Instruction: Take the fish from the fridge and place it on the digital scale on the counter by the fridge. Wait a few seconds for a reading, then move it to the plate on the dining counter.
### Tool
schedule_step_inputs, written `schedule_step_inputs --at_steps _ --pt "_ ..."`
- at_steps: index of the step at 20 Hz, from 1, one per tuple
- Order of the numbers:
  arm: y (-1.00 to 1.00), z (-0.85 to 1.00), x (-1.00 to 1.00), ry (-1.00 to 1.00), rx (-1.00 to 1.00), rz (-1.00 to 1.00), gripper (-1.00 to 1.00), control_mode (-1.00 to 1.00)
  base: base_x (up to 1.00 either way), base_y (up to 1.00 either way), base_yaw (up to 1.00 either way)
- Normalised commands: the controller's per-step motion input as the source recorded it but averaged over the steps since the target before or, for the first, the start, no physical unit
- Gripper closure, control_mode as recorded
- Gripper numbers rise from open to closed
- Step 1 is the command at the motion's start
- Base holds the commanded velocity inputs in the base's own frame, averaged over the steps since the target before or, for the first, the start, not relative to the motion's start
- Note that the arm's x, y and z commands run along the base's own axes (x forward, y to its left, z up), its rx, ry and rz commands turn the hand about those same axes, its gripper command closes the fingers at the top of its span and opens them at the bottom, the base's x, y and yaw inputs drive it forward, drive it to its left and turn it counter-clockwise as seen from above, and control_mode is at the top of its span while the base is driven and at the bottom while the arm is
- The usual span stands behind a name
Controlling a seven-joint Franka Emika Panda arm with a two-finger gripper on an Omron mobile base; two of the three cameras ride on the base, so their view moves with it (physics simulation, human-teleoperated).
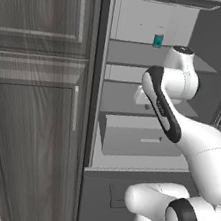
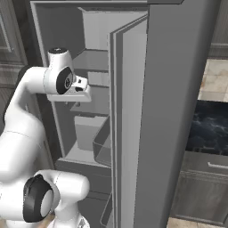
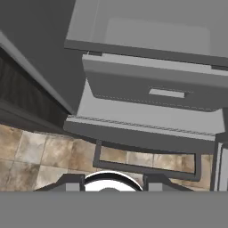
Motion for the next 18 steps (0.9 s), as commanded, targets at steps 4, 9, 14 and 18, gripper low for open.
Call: schedule_step_inputs --at_steps 4,9,14,18 --pt "0.0 0.0 -0.1 0.0 0.0 0.0 -1.0 -1.0 0.0 0.0 0.0" --pt "-0.02 -0.02 -0.11 0.0 0.0 -0.04 -1.0 -1.0 0.0 0.0 0.0" --pt "-0.43 0.24 -0.15 -0.14 0.0 -0.01 -1.0 -1.0 0.0 0.0 0.0" --pt "-0.41 0.54 0.0 -0.31 -0.02 0.0 -1.0 -1.0 0.0 0.0 0.0"
